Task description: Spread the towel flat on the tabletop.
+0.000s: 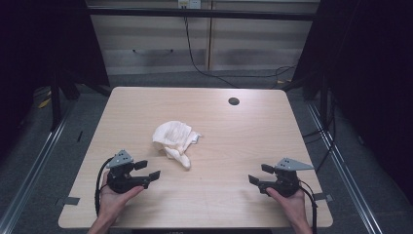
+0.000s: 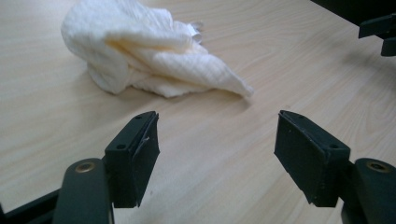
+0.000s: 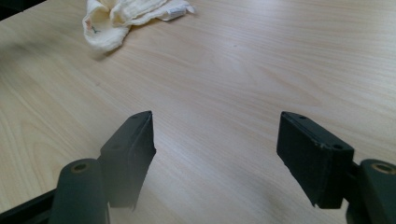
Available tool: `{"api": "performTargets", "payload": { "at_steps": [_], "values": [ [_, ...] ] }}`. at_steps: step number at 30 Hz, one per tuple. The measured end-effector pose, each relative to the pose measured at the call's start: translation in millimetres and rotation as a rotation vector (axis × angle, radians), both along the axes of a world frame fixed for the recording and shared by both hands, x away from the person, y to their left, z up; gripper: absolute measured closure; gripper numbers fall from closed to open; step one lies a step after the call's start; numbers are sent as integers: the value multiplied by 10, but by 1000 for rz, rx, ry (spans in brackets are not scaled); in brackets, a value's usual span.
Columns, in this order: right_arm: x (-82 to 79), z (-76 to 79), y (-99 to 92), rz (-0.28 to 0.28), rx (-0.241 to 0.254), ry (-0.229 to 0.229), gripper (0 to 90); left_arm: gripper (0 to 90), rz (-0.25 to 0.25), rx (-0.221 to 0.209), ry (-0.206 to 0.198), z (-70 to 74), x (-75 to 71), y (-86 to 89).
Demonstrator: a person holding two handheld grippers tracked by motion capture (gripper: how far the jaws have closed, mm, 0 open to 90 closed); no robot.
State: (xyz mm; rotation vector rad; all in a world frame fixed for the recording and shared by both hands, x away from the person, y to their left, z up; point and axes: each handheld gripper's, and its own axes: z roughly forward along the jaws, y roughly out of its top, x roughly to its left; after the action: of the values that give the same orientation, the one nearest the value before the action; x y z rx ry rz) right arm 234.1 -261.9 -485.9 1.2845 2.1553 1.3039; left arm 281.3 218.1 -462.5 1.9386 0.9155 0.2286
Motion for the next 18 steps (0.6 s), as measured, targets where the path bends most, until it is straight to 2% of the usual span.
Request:
{"api": "performTargets", "payload": {
  "at_steps": [2,4,15,16,18],
  "values": [
    [-15,6,0,5,1,-2,277,329,-12,1,-3,52,32,-17],
    [-32,12,5,9,-3,-3,277,363,2,5,-14,98,83,-29],
    [-59,15,57,41,-18,12,276,384,73,-20,10,198,590,15],
    [-53,10,61,47,-22,12,274,382,61,-7,37,213,649,6],
    [-38,17,93,57,-23,3,266,374,61,22,32,243,702,-16]
  ]
}}
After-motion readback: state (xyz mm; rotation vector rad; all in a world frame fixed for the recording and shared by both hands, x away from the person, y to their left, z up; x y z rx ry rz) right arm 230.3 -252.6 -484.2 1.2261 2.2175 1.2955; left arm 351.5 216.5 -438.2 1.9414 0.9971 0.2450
